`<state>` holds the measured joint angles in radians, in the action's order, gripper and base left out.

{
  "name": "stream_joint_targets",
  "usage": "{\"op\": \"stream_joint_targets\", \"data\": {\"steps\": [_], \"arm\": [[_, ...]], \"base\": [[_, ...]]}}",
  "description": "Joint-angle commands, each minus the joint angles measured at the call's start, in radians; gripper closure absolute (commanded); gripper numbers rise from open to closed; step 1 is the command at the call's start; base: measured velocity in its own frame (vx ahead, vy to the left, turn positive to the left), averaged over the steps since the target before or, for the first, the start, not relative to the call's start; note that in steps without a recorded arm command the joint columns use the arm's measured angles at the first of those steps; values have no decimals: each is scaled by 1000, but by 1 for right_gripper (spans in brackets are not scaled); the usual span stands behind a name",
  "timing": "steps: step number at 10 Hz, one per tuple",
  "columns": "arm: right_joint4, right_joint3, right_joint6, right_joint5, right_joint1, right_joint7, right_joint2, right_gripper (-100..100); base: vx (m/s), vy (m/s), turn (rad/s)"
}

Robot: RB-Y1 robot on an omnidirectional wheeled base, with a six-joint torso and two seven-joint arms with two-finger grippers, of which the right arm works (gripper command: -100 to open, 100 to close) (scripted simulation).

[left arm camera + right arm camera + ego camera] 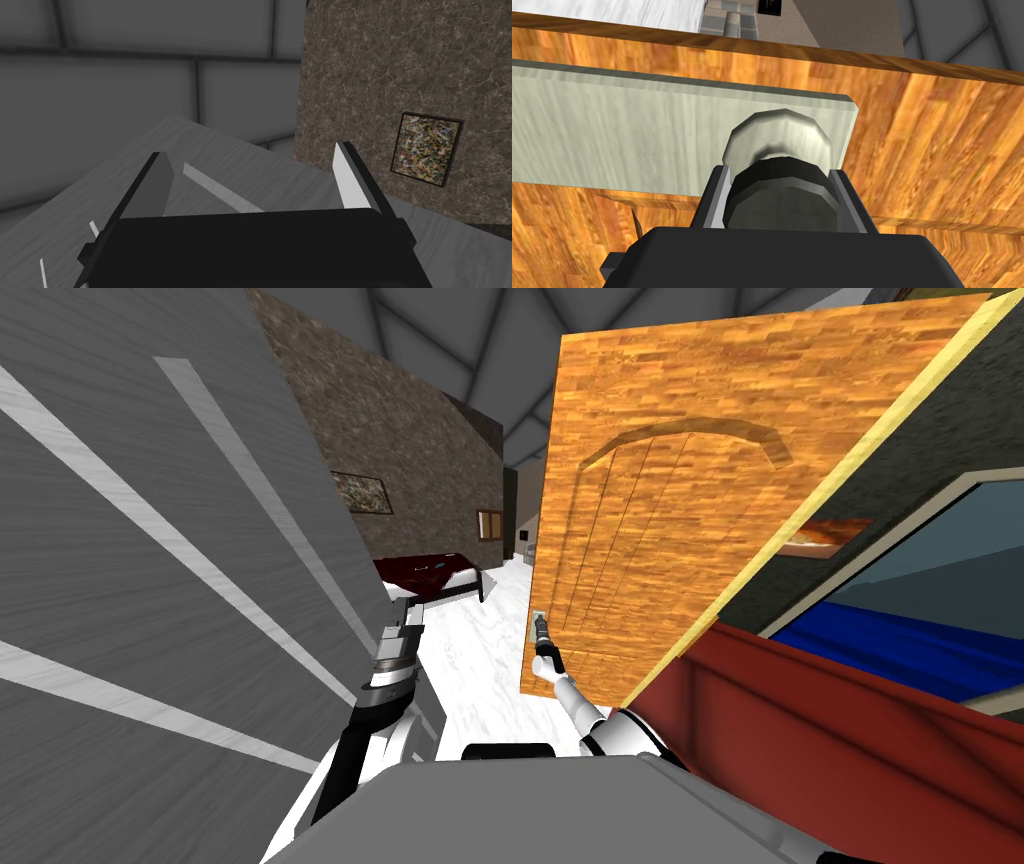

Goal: Push the door open

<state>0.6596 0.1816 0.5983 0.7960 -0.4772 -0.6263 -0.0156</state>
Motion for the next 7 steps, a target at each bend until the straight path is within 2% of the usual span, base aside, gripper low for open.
{"op": "stream_joint_targets", "data": {"steps": [1, 2, 4, 6, 7], "arm": [[0, -19, 29, 36, -3, -33, -16, 100], [-5, -25, 40, 55, -7, -48, -14, 100], [-5, -25, 40, 55, -7, -48, -14, 100], [-15, -37, 61, 91, -13, -79, -7, 100], [-15, -37, 61, 91, -13, -79, -7, 100]], "base": [[116, -4, 108], [101, -10, 92], [48, -10, 11], [48, -1, 49], [50, 6, 33]]}}
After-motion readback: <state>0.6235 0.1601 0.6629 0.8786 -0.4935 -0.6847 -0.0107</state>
